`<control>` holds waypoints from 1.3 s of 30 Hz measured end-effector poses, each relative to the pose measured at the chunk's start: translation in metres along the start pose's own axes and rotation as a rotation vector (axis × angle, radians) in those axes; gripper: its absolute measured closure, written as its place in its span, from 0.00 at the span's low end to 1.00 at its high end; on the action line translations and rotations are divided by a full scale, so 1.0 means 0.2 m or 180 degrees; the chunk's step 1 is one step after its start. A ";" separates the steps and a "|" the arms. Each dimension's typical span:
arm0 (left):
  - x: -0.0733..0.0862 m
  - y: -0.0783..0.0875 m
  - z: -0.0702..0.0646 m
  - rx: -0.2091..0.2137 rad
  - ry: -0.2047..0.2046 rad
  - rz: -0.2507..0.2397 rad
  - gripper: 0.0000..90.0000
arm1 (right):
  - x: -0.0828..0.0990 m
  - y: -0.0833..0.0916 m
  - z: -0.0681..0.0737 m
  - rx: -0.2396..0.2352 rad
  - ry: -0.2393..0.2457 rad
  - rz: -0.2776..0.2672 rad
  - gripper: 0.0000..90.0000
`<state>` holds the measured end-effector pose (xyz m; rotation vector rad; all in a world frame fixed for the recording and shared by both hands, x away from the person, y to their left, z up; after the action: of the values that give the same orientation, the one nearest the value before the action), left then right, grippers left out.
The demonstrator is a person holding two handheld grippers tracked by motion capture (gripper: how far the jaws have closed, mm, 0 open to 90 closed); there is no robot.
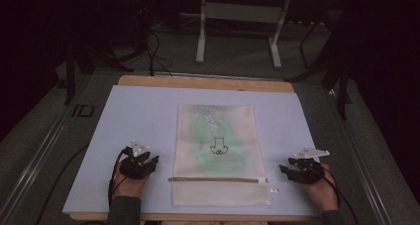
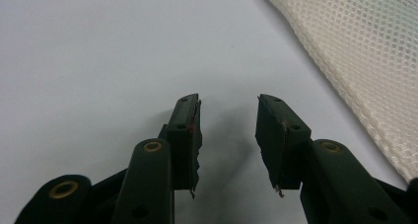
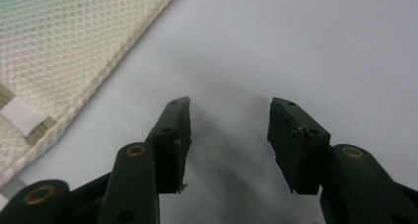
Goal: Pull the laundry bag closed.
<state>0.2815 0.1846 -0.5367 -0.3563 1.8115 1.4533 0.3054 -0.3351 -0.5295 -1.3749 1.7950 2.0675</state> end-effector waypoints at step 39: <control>0.00 0.01 -0.01 0.0128 -0.0049 -0.0040 0.69 | -0.09 0.05 0.11 -0.0280 0.0309 0.0164 0.55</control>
<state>0.2796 0.1837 -0.5349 -0.3347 1.8203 1.4053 0.2970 -0.3113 -0.5125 -1.4912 1.8146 2.1659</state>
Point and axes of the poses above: each handheld gripper's, and its own axes: y roughly backward along the jaws, x roughly out of its underside, z roughly to its left, the point moved 1 cm from there along -y, roughly forward along the jaws, and after that the axes turned 3 degrees about x, right-handed, at the moved point
